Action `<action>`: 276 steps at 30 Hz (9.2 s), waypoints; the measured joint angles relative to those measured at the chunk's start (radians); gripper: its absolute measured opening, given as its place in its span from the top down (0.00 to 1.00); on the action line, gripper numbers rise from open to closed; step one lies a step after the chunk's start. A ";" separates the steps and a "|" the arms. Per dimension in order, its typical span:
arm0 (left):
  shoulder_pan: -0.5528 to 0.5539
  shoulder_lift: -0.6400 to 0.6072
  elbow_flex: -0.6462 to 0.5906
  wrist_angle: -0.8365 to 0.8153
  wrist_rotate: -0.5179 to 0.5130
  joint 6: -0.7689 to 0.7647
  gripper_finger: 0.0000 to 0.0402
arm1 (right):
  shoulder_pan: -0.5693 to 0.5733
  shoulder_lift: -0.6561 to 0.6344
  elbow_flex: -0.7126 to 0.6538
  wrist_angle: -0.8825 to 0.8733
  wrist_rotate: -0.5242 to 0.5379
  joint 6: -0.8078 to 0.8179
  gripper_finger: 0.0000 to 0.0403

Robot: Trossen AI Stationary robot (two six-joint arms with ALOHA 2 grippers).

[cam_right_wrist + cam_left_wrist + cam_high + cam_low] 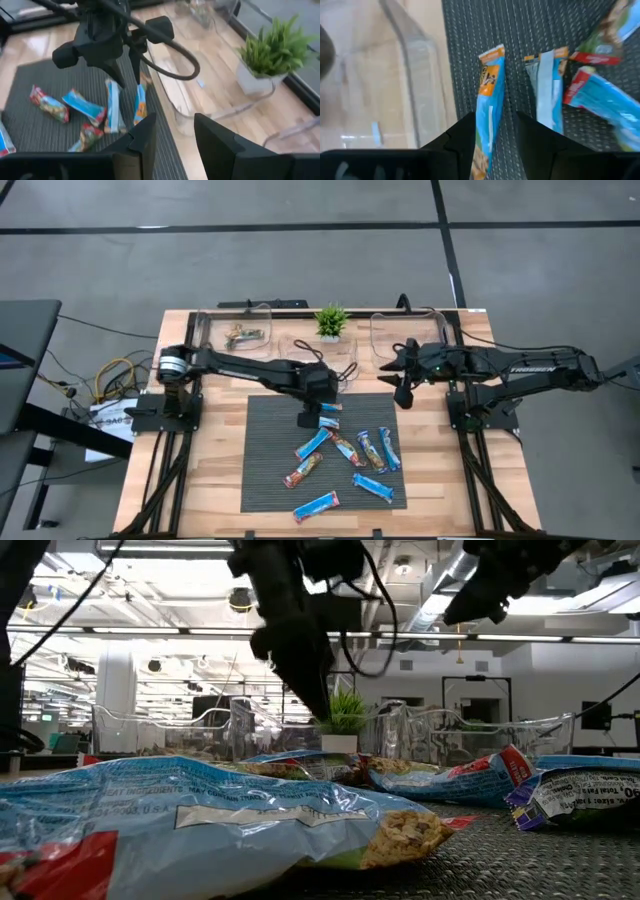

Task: Pick and place Granola Bars by type
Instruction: Put the blue granola bar into the left transparent bin

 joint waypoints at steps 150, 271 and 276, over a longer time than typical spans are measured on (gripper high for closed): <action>-0.060 0.130 -0.021 -0.089 -0.255 -0.319 0.64 | -0.003 0.000 0.000 -0.017 0.021 0.009 0.70; -0.134 0.022 -0.031 -0.047 0.060 -0.213 0.63 | -0.086 0.001 0.000 0.106 -0.145 -0.043 0.70; -0.119 0.060 -0.032 -0.017 0.074 -0.197 0.57 | -0.086 0.001 0.000 0.062 -0.286 -0.043 0.70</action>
